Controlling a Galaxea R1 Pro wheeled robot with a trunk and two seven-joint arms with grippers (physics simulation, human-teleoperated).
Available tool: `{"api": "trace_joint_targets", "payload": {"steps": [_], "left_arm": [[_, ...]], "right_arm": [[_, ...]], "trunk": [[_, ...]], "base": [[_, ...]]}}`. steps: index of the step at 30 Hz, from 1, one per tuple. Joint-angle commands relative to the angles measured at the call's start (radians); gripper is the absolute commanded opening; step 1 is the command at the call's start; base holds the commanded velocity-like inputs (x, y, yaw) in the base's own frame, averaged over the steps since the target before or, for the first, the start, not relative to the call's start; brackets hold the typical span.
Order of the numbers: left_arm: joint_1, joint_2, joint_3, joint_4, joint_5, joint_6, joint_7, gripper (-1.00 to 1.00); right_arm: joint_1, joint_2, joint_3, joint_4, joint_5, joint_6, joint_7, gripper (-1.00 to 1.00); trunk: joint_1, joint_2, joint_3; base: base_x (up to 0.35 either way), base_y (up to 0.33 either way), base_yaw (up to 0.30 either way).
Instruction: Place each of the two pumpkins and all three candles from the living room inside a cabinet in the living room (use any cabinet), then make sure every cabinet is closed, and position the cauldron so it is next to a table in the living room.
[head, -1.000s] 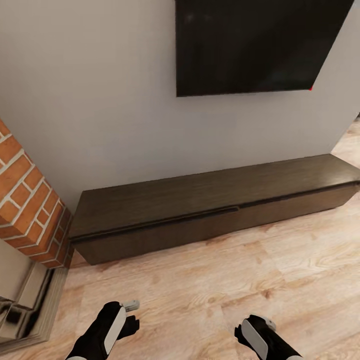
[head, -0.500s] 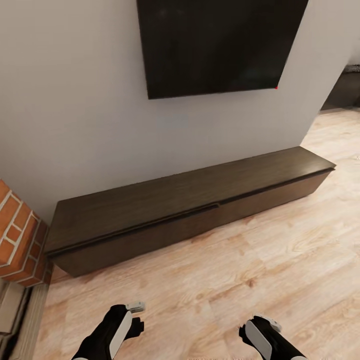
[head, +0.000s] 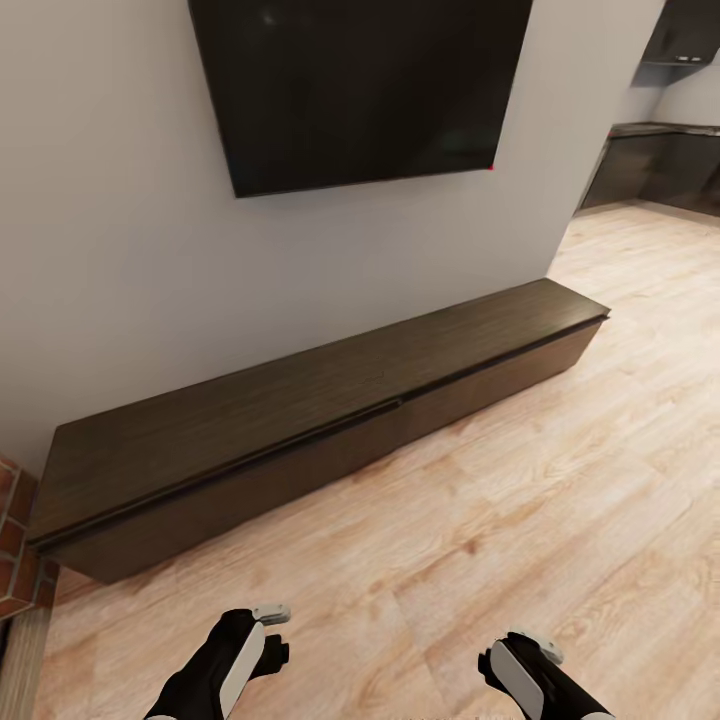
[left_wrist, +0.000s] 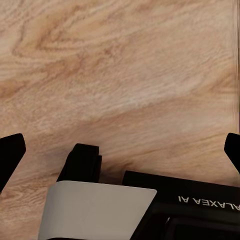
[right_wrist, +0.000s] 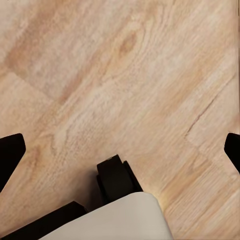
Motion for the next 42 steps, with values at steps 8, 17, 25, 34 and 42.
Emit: {"api": "trace_joint_targets", "payload": {"steps": [8, 17, 25, 34, 42], "left_arm": [[0.000, -0.003, -0.003, -0.002, 0.012, 0.003, 0.009, 1.00], [0.000, -0.006, -0.003, -0.008, 0.014, 0.001, 0.006, 1.00], [0.000, -0.006, -0.006, -0.008, 0.014, -0.005, 0.001, 1.00], [0.000, -0.006, -0.006, -0.008, 0.012, -0.026, -0.001, 1.00], [0.000, -0.006, -0.021, -0.008, 0.012, -0.037, -0.001, 1.00]], "right_arm": [[-0.001, -0.001, 0.008, -0.001, -0.006, -0.011, -0.008, 1.00], [-0.001, -0.001, 0.007, 0.028, -0.005, -0.014, -0.008, 1.00], [-0.001, -0.001, 0.007, 0.033, -0.005, -0.029, -0.009, 1.00], [-0.001, -0.001, 0.007, 0.033, -0.005, -0.033, -0.009, 1.00], [-0.001, 0.000, 0.007, 0.033, -0.005, -0.033, -0.009, 1.00]], "trunk": [[0.000, 0.000, -0.001], [0.000, 0.000, -0.001], [0.000, 0.000, -0.001], [0.000, 0.000, -0.001], [0.000, 0.000, -0.001]], "base": [[0.000, 0.000, -0.268], [0.000, 0.000, -0.268], [0.000, 0.000, -0.268], [0.000, 0.000, -0.268], [0.000, 0.000, -0.274]]}}
